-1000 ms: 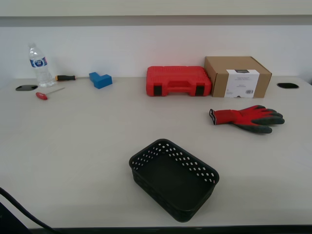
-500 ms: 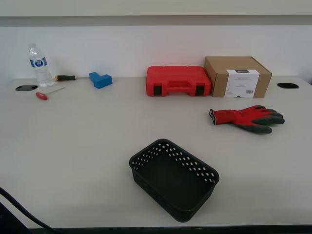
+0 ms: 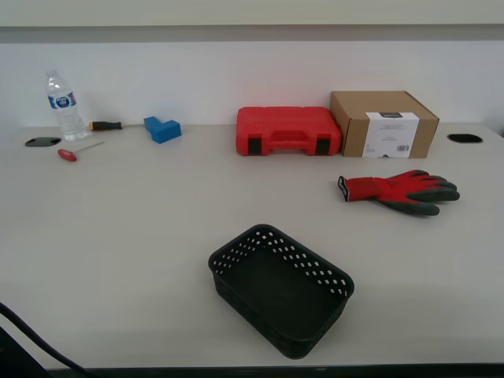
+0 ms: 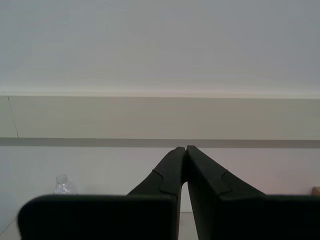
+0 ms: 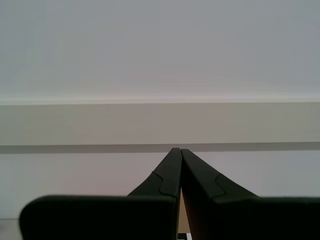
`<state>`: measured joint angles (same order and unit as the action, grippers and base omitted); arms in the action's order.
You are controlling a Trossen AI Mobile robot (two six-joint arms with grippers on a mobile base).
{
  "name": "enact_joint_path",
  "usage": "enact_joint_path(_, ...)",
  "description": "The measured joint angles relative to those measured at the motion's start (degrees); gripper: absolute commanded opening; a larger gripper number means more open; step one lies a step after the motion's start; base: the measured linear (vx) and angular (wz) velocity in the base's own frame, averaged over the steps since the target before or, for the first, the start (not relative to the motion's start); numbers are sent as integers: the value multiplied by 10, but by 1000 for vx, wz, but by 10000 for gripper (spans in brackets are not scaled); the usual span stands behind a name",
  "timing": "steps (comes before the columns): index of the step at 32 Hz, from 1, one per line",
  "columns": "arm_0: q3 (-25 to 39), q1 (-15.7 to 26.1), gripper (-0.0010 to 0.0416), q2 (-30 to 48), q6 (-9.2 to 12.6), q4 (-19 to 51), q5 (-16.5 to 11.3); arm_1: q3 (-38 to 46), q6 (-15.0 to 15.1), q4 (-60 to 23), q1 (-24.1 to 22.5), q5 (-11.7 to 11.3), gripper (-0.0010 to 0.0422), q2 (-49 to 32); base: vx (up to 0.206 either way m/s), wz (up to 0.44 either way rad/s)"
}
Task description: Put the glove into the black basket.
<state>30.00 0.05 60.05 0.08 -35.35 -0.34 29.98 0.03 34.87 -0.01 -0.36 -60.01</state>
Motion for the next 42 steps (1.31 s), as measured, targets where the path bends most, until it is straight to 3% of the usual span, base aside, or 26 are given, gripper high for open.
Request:
enact_joint_path(7, 0, 0, 1, 0, 0, 1, 0, 0, 0, 0, 0, 0, 0, 0, 0, 0)
enact_joint_path(12, 0, -2, 1, 2, 2, 63, 28, 0, 0, 0, 0, 0, 0, 0, 0, 0)
enact_joint_path(13, 0, -2, 1, 9, 2, 96, 44, 0, 0, 0, 0, 0, 0, 0, 0, 0)
enact_joint_path(18, 0, -4, 1, 61, 3, 146, 49, 0, 0, 0, 0, 0, 0, 0, 0, 0)
enact_joint_path(26, 18, -5, 1, 214, 10, 162, 50, 0, 0, 0, 0, 0, 0, 0, 0, 0)
enact_joint_path(34, 126, -5, 1, 424, 12, 215, 53, 0, 0, 1, 0, 0, 0, 0, 0, 0)
enact_joint_path(42, 200, -5, 1, 540, 7, 235, 65, 0, 0, 0, 0, 0, 0, 0, 0, 0)
